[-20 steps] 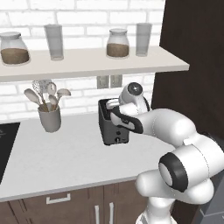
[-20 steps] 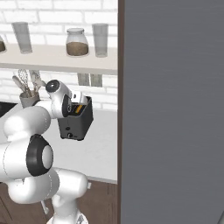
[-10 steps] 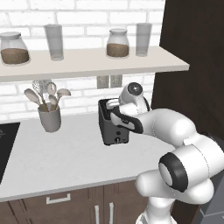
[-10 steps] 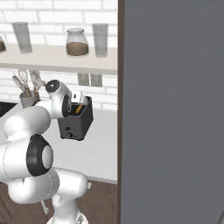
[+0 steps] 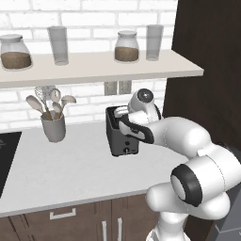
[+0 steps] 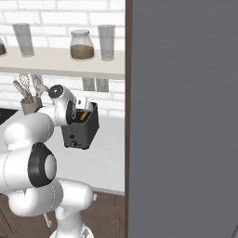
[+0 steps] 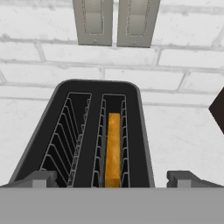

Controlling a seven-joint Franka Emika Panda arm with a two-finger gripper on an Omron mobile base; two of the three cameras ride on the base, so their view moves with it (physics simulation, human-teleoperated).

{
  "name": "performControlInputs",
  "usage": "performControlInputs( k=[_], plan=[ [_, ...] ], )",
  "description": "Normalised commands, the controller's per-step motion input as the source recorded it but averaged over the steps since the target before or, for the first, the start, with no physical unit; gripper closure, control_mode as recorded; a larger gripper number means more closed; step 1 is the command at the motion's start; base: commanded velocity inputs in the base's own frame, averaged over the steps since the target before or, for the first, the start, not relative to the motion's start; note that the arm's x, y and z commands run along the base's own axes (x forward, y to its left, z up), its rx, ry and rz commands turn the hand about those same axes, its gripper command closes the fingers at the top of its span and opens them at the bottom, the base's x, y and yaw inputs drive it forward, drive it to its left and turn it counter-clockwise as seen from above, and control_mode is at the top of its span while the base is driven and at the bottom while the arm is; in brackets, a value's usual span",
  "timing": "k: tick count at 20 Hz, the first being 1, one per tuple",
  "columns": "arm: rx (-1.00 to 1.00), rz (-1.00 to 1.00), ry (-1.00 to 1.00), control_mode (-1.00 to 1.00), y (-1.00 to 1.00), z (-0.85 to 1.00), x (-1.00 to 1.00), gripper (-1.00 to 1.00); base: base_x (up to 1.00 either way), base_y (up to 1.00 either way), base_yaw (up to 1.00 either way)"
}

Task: Start the toaster. Once the lever pops up, take the bread to the plate on the dining counter.

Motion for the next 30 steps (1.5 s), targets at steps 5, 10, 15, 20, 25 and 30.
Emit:
performControlInputs(
  k=[5, 10, 15, 20, 25, 30],
  plan=[
    [0.0, 0.0, 0.0, -1.0, 0.0, 0.0, 0.0, -1.0, 0.0, 0.0, 0.0],
    [0.0, 0.0, 0.0, -1.0, 0.0, 0.0, 0.0, -1.0, 0.0, 0.0, 0.0],
    [0.0, 0.0, 0.0, -1.0, 0.0, 0.0, 0.0, -1.0, 0.0, 0.0, 0.0],
    [0.0, 0.0, 0.0, -1.0, 0.0, 0.0, 0.0, -1.0, 0.0, 0.0, 0.0],
    [0.0, 0.0, 0.0, -1.0, 0.0, 0.0, 0.0, -1.0, 0.0, 0.0, 0.0],
    [0.0, 0.0, 0.0, -1.0, 0.0, 0.0, 0.0, -1.0, 0.0, 0.0, 0.0]
  ],
)
